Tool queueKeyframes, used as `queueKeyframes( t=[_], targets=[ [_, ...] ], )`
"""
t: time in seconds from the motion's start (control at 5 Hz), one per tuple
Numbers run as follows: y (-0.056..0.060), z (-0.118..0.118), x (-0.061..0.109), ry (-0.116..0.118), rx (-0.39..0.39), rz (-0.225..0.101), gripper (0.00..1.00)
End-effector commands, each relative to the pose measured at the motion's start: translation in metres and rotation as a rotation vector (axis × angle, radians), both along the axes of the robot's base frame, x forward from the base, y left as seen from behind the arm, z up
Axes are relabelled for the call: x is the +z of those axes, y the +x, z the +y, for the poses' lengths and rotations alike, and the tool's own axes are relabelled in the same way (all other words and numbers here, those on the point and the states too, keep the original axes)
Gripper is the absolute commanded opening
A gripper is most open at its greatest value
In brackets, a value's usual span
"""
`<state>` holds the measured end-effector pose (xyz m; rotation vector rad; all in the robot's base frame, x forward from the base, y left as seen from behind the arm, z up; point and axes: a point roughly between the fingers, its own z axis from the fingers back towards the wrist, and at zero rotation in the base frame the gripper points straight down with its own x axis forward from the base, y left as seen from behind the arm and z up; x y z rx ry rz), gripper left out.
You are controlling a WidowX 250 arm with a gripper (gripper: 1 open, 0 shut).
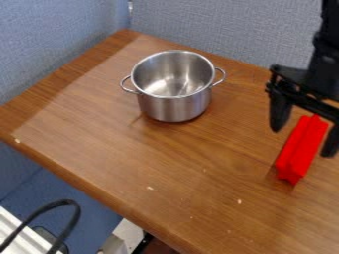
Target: Put the red object in the metal pot
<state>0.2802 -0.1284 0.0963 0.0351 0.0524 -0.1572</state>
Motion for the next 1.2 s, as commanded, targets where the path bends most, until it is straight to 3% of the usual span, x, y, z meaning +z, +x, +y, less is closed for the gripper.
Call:
queueKeyframes(
  t=[0.0, 0.2, 0.4, 1.0],
  targets=[
    [0.009, -0.01, -0.004, 0.003, -0.04, -0.045, 1.0],
    [0.016, -0.01, -0.019, 0.03, -0.075, -0.04, 1.0],
    [0.019, -0.011, -0.025, 0.041, -0.087, -0.041, 1.0],
    [0.029, -0.008, -0.029, 0.05, -0.135, -0.035, 1.0]
  ],
)
